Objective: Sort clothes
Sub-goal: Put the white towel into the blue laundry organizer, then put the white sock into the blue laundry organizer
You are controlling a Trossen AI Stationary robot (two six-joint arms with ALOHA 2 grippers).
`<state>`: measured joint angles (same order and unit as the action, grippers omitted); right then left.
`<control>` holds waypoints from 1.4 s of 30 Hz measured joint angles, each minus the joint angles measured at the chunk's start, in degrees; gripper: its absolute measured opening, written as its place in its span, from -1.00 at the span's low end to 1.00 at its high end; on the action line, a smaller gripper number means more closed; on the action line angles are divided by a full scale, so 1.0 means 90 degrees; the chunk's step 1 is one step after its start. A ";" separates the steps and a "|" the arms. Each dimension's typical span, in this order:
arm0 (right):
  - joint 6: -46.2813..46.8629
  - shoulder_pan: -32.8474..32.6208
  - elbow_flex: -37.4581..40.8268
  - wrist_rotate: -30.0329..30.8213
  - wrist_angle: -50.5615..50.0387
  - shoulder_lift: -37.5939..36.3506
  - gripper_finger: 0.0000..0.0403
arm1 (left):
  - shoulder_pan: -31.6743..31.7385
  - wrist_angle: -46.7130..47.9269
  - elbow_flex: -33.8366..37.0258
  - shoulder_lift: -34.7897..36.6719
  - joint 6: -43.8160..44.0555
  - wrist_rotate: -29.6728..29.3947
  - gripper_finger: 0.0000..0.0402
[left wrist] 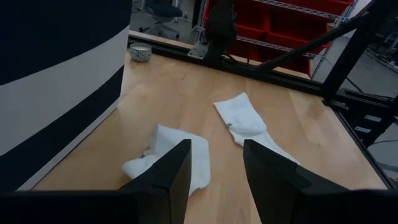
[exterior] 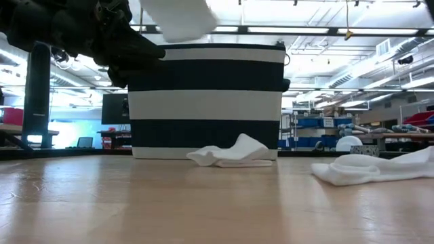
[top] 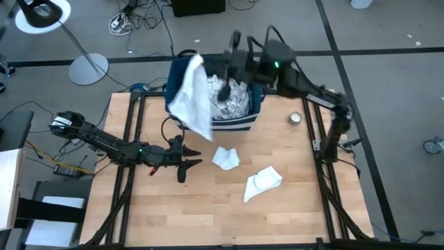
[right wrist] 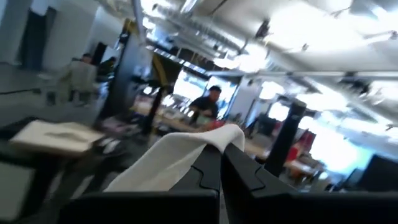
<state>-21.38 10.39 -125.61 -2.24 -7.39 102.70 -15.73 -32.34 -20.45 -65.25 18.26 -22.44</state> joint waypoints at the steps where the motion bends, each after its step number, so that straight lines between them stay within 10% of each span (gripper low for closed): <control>1: -0.0055 0.0148 -0.0340 -0.0106 -0.0007 0.0213 -1.00 | 0.0000 0.0027 0.0000 0.0000 0.0000 0.0000 -0.25; 7: 0.0732 0.0902 -0.0862 -0.0331 -0.0159 0.0883 -0.99 | 0.0000 0.0105 0.0000 0.0000 -0.0041 -0.0001 -0.25; 23: 0.1845 0.2019 0.0146 -0.0329 -0.4690 0.0953 -0.59 | 0.0000 0.0071 0.0000 0.0000 -0.0116 -0.0002 -0.25; 42: 0.2001 0.1652 0.0881 -0.0356 -0.8327 -0.1737 -0.23 | 0.0138 0.0693 -0.0919 -0.1871 0.0501 0.0019 -0.25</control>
<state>-3.37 25.26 -117.68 -5.44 -82.34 87.07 -14.49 -26.10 -28.72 -82.09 22.77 -22.27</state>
